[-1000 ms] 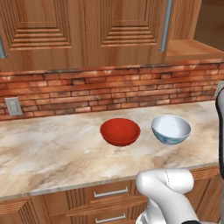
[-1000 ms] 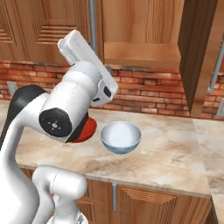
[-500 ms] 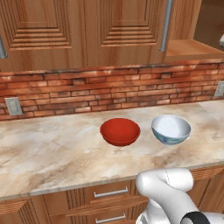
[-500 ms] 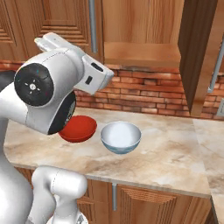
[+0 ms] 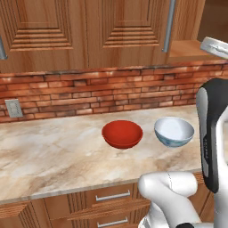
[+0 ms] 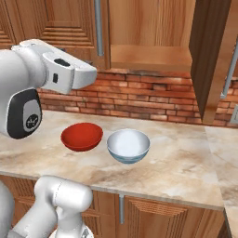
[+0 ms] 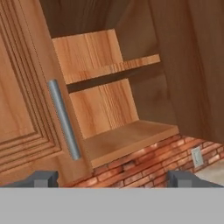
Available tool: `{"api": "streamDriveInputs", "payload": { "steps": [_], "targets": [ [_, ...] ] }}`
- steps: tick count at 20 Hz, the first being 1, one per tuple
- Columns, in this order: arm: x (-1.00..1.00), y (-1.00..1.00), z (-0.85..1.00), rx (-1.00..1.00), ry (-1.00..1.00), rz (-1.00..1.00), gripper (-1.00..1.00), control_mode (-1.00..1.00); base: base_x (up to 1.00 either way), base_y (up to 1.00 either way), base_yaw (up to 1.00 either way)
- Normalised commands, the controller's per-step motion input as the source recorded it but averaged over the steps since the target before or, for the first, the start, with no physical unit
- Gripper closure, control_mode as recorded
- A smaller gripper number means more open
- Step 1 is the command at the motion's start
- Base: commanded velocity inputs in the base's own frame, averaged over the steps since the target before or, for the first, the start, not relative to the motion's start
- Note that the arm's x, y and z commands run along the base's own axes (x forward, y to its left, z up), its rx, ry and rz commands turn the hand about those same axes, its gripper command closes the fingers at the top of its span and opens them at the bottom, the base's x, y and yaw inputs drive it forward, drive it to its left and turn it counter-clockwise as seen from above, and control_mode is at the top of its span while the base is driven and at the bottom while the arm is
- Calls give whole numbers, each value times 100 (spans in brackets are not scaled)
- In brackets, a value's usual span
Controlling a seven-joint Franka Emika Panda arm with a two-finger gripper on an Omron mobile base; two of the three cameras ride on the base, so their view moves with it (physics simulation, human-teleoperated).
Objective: Open the cabinet. Pick the bowls from the counter and place them in the cabinet. Then close the cabinet.
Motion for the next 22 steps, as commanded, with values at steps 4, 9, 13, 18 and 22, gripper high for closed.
{"api": "streamDriveInputs", "payload": {
  "steps": [4,9,13,18,22],
  "targets": [
    [7,13,-28,-5,-11,0,-100,-100,0,0,0],
    [2,5,-5,-13,-9,1,-100,-100,0,0,0],
    [-10,8,0,-7,-11,3,-100,-100,0,0,0],
    [0,9,0,-4,-3,4,-100,-100,0,0,0],
    [7,14,0,-2,0,7,-100,-100,0,0,0]
  ]
}}
